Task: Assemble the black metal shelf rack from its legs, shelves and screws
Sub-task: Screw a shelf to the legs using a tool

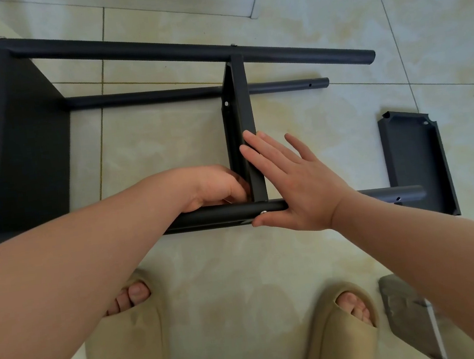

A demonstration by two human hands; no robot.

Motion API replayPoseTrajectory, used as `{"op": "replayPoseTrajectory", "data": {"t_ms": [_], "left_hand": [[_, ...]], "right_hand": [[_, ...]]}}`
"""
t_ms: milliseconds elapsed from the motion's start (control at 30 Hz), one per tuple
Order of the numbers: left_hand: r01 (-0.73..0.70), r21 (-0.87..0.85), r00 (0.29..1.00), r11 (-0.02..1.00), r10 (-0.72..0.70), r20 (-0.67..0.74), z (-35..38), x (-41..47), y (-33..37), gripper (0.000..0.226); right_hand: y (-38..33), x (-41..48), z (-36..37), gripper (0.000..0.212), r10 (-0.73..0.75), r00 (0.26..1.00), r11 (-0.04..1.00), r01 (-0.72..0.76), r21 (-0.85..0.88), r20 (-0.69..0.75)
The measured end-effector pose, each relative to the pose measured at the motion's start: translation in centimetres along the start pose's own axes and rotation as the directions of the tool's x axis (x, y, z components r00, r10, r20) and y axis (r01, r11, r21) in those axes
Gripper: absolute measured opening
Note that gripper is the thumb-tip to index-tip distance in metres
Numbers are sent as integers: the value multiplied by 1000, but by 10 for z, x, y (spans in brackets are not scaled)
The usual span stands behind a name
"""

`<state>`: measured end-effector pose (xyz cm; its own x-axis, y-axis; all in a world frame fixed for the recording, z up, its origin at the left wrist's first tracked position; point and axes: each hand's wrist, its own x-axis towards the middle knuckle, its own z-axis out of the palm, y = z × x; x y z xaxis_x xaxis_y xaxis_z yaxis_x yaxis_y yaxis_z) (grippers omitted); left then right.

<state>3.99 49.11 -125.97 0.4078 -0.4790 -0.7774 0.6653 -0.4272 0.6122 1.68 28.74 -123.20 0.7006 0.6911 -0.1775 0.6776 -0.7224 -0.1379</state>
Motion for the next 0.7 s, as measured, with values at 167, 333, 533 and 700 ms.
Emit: {"op": "replayPoseTrajectory", "data": {"t_ms": [167, 333, 533, 700], "left_hand": [[3, -185, 994, 983, 17, 104, -1, -2, 0, 36], [-36, -130, 997, 991, 46, 69, -1, -3, 0, 15], [-10, -64, 1000, 998, 11, 23, 0, 0, 0, 12], [-1, -95, 999, 995, 4, 34, -1, 0, -1, 20]], "right_hand": [[0, 0, 0, 106, -1, 1000, 1000, 1, 6, -8], [1, 0, 0, 107, 0, 1000, 1000, 0, 0, 4], [0, 0, 0, 107, 0, 1000, 1000, 0, 1, 5], [0, 0, 0, 107, 3, 1000, 1000, -3, 0, 3]]}}
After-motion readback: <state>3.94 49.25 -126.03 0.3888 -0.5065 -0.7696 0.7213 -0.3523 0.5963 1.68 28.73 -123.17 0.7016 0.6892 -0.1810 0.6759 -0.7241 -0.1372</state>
